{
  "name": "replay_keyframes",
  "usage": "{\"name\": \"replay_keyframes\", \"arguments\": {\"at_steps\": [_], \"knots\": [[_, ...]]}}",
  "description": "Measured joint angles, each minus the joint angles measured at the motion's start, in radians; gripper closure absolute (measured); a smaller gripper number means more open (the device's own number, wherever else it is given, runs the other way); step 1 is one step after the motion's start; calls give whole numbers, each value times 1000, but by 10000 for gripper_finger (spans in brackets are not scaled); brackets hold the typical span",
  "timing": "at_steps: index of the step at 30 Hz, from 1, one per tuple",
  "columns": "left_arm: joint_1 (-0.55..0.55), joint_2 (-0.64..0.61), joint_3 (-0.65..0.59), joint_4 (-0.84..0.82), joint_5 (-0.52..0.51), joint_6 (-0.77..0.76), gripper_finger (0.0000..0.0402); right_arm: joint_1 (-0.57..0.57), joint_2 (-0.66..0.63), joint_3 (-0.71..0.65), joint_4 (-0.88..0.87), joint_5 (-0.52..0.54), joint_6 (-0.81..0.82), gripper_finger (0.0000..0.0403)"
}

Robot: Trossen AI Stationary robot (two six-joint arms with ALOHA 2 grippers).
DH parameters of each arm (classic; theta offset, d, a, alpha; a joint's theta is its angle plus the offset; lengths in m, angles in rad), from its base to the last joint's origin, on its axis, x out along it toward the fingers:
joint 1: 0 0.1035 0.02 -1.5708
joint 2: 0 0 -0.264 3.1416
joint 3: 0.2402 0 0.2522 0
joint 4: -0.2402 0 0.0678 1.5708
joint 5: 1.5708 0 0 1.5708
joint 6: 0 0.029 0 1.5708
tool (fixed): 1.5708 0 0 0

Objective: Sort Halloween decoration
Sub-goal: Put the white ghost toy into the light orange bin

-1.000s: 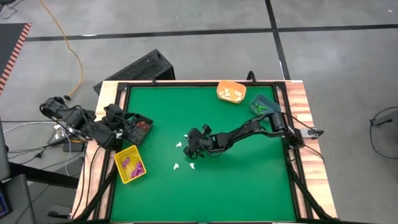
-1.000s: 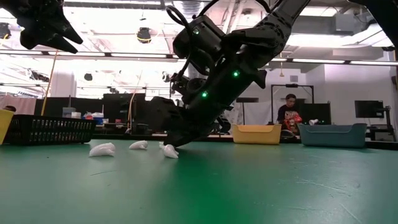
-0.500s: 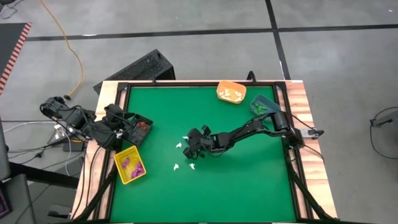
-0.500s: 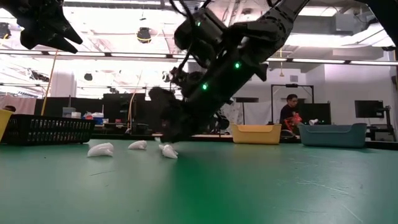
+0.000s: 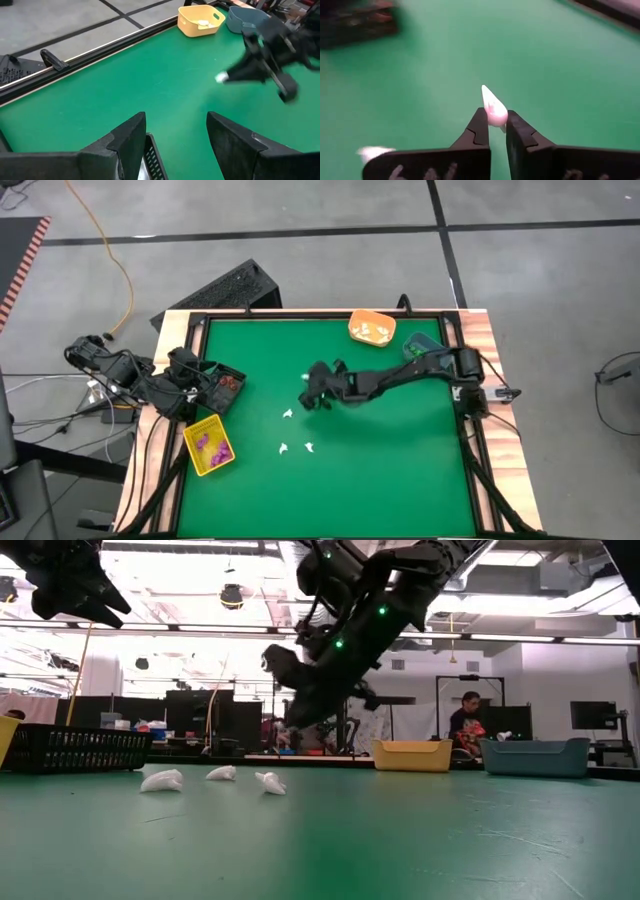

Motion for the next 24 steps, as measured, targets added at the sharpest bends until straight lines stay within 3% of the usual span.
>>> {"name": "replay_keyframes", "arguments": {"at_steps": [8, 15, 24], "knots": [[0, 0, 0, 0, 4, -2, 202, -230, -160, 0, -282, -173, -129, 372], [0, 0, 0, -1, 5, -29, 202, -456, -276, 1, -503, -198, -156, 372], [0, 0, 0, -1, 3, -38, 202, -653, -245, 1, -682, -333, -158, 372]]}}
